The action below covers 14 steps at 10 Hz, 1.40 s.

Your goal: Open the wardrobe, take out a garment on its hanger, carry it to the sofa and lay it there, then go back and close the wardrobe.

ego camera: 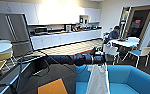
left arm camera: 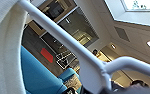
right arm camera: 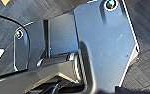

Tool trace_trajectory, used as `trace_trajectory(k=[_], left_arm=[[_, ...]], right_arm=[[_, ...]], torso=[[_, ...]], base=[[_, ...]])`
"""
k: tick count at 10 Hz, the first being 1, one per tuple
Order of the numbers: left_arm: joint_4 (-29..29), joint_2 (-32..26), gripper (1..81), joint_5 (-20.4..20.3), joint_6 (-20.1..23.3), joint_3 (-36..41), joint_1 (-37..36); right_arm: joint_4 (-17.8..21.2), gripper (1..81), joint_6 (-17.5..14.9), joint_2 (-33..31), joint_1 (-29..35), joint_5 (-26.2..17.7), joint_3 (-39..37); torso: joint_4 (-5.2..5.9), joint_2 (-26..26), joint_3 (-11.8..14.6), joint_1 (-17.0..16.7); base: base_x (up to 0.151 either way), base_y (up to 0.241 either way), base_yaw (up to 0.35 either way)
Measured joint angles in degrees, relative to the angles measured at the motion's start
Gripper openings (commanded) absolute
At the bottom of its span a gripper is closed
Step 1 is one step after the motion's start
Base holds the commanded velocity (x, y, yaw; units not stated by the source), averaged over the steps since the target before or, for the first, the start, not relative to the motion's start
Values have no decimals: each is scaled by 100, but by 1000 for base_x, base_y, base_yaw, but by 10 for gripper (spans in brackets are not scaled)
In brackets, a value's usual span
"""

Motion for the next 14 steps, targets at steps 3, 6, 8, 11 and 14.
trace_trajectory(k=[3,6,8,11,14], left_arm=[[119,210,10,145,9,-774,201],[367,428,10,352,63,-1317,477],[406,430,10,462,56,-1436,507],[456,524,10,473,61,-1421,510],[483,422,10,482,67,-1410,628]], right_arm=[[0,811,-2,-2,0,0,0],[0,811,-2,2,2,0,0],[0,811,-2,2,2,0,0],[0,811,-2,2,0,0,0],[0,811,-2,2,5,2,0]], torso=[[0,0,0,0],[0,0,0,2],[0,0,0,2],[0,0,0,2],[0,0,0,2]], base=[[0,0,-339],[0,0,-339],[0,0,-339],[0,0,-339],[0,0,-339]])
